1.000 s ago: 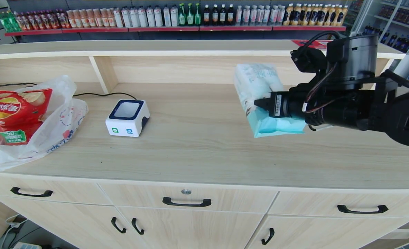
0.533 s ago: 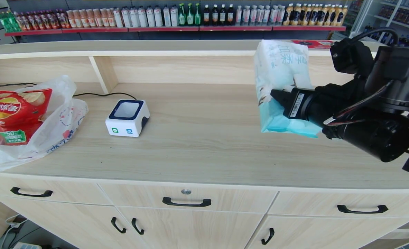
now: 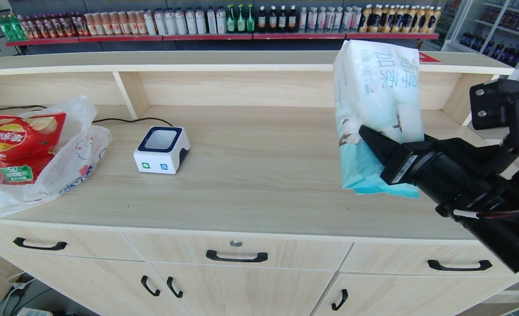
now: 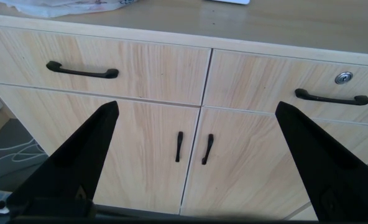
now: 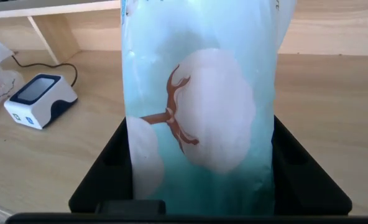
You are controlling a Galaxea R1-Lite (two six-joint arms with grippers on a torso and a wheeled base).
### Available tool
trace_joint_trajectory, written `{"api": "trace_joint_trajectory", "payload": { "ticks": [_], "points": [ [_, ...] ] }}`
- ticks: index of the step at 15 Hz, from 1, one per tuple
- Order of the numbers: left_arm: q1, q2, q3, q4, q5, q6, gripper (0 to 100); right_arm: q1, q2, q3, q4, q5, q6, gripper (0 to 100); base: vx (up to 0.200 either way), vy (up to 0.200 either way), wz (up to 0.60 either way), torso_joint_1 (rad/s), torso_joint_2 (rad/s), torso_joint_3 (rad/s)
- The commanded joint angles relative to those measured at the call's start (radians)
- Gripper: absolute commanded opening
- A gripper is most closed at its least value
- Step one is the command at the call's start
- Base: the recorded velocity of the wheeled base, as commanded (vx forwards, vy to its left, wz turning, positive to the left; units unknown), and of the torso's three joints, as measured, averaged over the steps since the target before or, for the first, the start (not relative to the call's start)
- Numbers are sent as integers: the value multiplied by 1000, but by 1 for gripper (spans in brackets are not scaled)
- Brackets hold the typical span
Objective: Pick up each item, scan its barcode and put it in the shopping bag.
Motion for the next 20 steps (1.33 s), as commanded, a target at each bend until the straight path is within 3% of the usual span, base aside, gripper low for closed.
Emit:
{"api": "trace_joint_trajectory", "payload": {
  "ticks": [1, 8, 10, 13, 15, 20],
  "points": [
    [0, 0, 0, 0, 0, 0, 100, 19, -10, 34, -58, 1, -5, 0, 0, 0, 0, 0, 0, 0],
    [0, 0, 0, 0, 0, 0, 100, 22, -19, 161, -412, 2, 49, 0, 0, 0, 0, 0, 0, 0],
    [0, 0, 0, 0, 0, 0, 100, 101, -88, 209, -415, -4, 101, 0, 0, 0, 0, 0, 0, 0],
    [2, 0, 0, 0, 0, 0, 100, 104, -194, 416, -413, 2, 156, 0, 0, 0, 0, 0, 0, 0],
    [0, 0, 0, 0, 0, 0, 100, 111, -222, 457, -413, 25, 168, 0, 0, 0, 0, 0, 0, 0],
    [0, 0, 0, 0, 0, 0, 100, 128, -223, 473, -413, 234, 291, 0, 0, 0, 0, 0, 0, 0]
  ]
}}
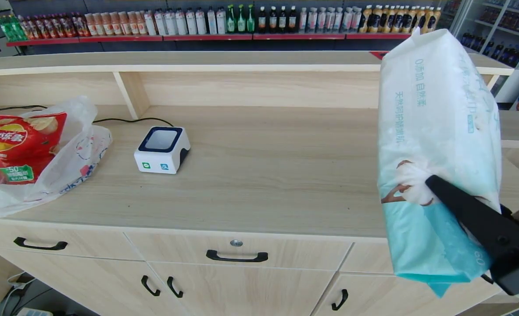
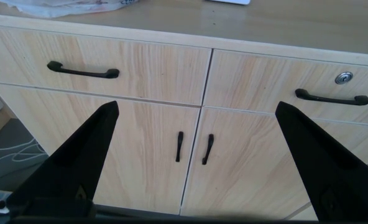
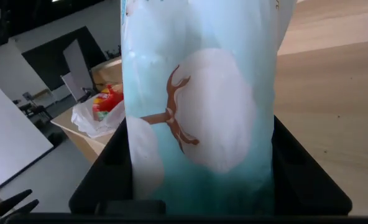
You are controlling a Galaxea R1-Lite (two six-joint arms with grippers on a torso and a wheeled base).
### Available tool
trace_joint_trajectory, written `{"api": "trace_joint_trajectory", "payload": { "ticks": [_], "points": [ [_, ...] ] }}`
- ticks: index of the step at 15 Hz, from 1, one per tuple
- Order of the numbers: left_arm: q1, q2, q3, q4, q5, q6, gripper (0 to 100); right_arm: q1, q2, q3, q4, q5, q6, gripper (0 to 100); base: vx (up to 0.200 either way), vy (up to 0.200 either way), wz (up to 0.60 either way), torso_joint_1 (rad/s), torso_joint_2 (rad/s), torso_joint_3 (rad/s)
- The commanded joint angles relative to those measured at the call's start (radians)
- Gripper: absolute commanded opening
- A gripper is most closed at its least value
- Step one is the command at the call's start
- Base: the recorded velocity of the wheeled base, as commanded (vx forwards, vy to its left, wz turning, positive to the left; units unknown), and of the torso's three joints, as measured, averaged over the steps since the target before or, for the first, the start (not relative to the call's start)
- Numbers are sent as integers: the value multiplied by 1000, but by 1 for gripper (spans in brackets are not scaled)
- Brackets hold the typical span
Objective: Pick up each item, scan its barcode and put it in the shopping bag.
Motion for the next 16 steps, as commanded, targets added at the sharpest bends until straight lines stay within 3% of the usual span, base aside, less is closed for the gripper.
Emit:
{"api": "trace_joint_trajectory", "payload": {
  "ticks": [1, 4, 9, 16],
  "points": [
    [-1, 0, 0, 0, 0, 0, 100, 4, 2, -7, -1, 25, 37, 0, 0, 0, 0, 0, 0, 0],
    [0, 0, 0, 0, 0, 0, 100, 131, 11, -14, -4, 57, 236, 0, 0, 0, 0, 0, 0, 0],
    [0, 0, 0, 0, 0, 0, 100, 314, 12, 18, -4, 71, 460, 0, 0, 0, 0, 0, 0, 0],
    [0, 0, 0, 0, 0, 0, 100, 325, -17, 42, -10, 71, 858, 0, 0, 0, 0, 0, 0, 0]
  ]
}}
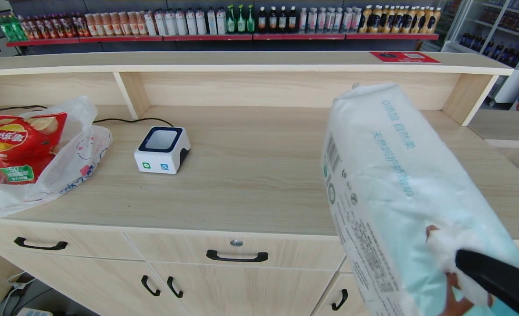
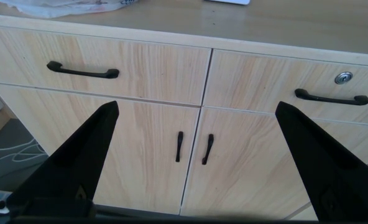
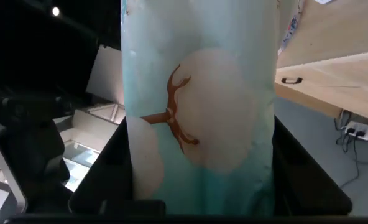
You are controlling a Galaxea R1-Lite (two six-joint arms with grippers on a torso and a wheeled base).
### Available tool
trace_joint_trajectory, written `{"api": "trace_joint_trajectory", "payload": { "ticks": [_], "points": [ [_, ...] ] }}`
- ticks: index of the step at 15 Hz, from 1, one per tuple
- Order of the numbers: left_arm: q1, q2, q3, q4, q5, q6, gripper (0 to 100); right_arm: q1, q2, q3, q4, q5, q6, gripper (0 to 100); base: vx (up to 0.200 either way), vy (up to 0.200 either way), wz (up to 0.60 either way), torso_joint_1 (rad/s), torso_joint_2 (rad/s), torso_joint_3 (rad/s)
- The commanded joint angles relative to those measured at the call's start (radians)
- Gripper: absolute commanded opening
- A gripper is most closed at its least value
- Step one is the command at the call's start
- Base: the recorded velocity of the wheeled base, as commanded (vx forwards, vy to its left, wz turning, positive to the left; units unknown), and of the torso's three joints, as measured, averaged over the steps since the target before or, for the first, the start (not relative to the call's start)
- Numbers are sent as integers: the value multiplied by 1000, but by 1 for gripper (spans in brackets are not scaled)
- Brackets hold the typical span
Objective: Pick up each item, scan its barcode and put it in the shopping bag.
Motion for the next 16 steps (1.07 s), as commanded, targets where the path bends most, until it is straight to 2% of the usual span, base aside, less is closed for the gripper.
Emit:
{"api": "trace_joint_trajectory", "payload": {
  "ticks": [1, 5, 9, 12, 16],
  "points": [
    [1, 0, 0, 0, 0, 0, 100, 2, -11, 5, 0, 0, 58, 0, 0, 0, 0, 0, 0, 0],
    [1, 0, 0, 0, 0, 0, 100, 2, -31, 80, 1, 14, 158, 0, 0, 0, 0, 0, 0, 0],
    [1, 0, 0, 0, 0, 0, 100, 37, -47, 56, 7, 49, 287, 0, 0, 0, 0, 0, 0, 0],
    [1, 0, 0, 0, 0, 0, 100, 43, -42, 50, 3, 44, 327, 0, 0, 0, 0, 0, 0, 0],
    [-1, 0, 0, 0, 0, 0, 100, 60, -37, 30, -20, 41, 548, 0, 0, 0, 0, 0, 0, 0]
  ]
}}
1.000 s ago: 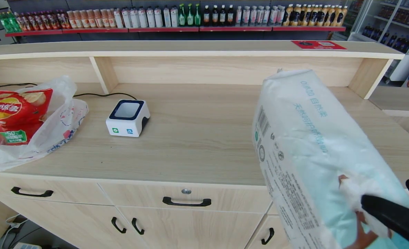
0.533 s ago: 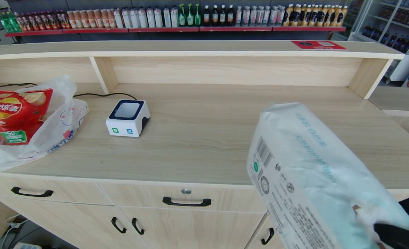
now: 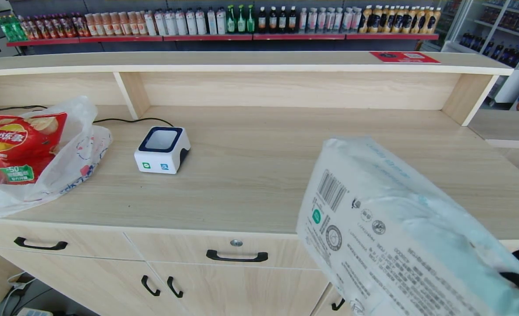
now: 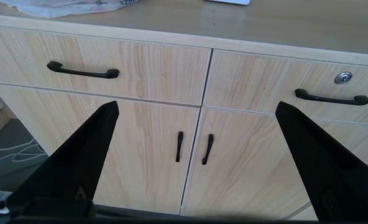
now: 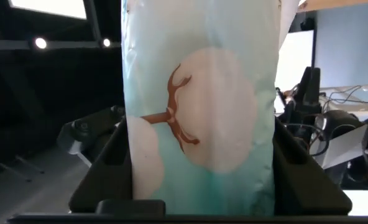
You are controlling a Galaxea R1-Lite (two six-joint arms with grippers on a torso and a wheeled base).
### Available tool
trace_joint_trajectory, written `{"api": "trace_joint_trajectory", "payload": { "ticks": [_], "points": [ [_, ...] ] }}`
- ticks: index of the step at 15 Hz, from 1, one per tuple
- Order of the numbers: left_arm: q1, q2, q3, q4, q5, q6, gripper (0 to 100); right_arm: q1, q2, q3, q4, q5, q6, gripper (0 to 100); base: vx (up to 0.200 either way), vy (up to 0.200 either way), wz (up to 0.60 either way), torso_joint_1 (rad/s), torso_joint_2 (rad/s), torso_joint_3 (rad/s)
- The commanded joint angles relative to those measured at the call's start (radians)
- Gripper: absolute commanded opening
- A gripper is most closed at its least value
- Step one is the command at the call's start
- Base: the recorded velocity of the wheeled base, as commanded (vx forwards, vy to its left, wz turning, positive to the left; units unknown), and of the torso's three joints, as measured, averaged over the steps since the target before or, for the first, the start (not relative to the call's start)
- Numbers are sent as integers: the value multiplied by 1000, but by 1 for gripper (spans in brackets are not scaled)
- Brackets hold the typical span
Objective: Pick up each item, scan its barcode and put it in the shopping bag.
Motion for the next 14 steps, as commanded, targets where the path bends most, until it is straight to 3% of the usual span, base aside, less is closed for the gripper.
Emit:
{"api": "trace_joint_trajectory", "payload": {
  "ticks": [1, 7, 14],
  "points": [
    [-1, 0, 0, 0, 0, -1, 100, 1, 5, -8, -14, -3, 51, 0, 0, 0, 0, 0, 0, 0],
    [1, 0, 0, 0, 0, -1, 100, 1, -19, -6, -14, -5, 332, 0, 0, 0, 0, 0, 0, 0],
    [1, 0, 0, 0, 0, -1, 100, 35, -50, -6, -14, 0, 438, 0, 0, 0, 0, 0, 0, 0]
  ]
}}
